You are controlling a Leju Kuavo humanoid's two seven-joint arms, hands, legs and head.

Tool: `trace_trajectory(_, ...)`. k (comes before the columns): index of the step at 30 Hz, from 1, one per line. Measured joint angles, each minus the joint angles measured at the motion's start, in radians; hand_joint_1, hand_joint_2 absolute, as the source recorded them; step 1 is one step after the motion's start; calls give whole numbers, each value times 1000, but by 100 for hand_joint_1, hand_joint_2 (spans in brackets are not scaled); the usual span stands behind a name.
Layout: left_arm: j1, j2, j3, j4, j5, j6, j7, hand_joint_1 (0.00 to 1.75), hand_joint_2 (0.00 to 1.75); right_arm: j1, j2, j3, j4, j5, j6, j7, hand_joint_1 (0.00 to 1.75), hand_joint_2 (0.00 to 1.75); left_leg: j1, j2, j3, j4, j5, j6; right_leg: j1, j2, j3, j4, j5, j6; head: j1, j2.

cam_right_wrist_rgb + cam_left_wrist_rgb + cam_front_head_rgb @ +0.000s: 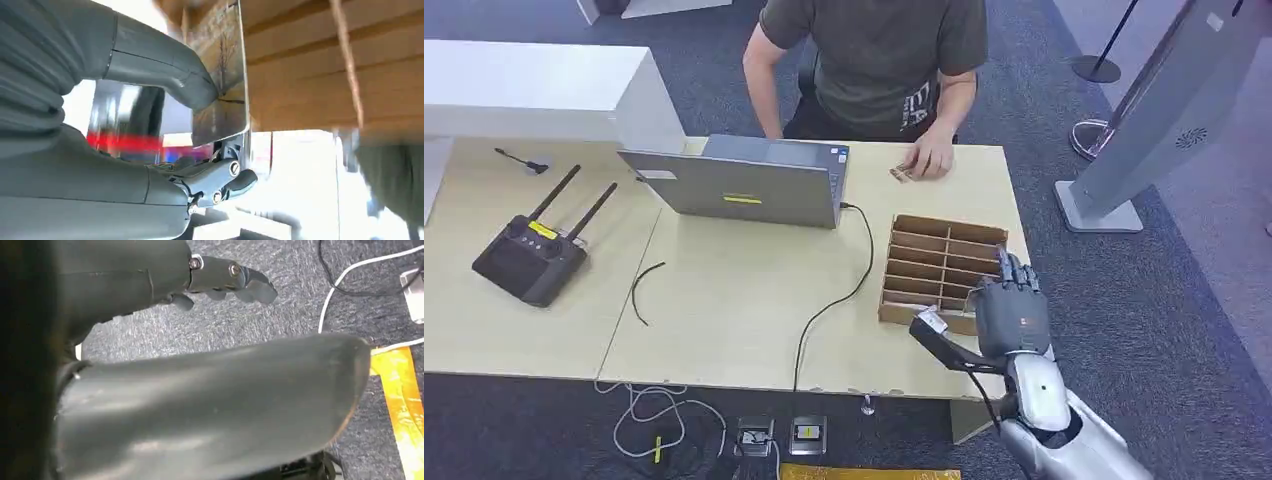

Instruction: Pass the card to the sensor for recognition and then transmit it.

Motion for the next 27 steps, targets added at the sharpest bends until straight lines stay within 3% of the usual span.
trace_trajectory(3,-1,0,0,0,-11,5,0,0,0,-28,-8,-21,-61,141,12,35,175,175,0,1,1,0,0,0,0,1,0,0,0,0,0,0)
trace_trajectory(8,-11,-1,0,0,-31,-1,3,0,0,-72,-15,-57,-146,197,43,41,175,175,0,2,1,0,0,0,0,1,0,0,0,0,0,0)
trace_trajectory(16,-23,-1,0,0,-53,-18,21,0,0,-122,-17,-98,-217,207,69,41,175,175,0,2,0,0,0,0,0,1,0,0,0,0,0,0)
trace_trajectory(27,-38,-10,-1,0,-74,-25,29,0,0,-141,-10,-122,-209,170,58,41,175,175,0,2,0,0,0,0,0,1,0,0,0,0,0,0)
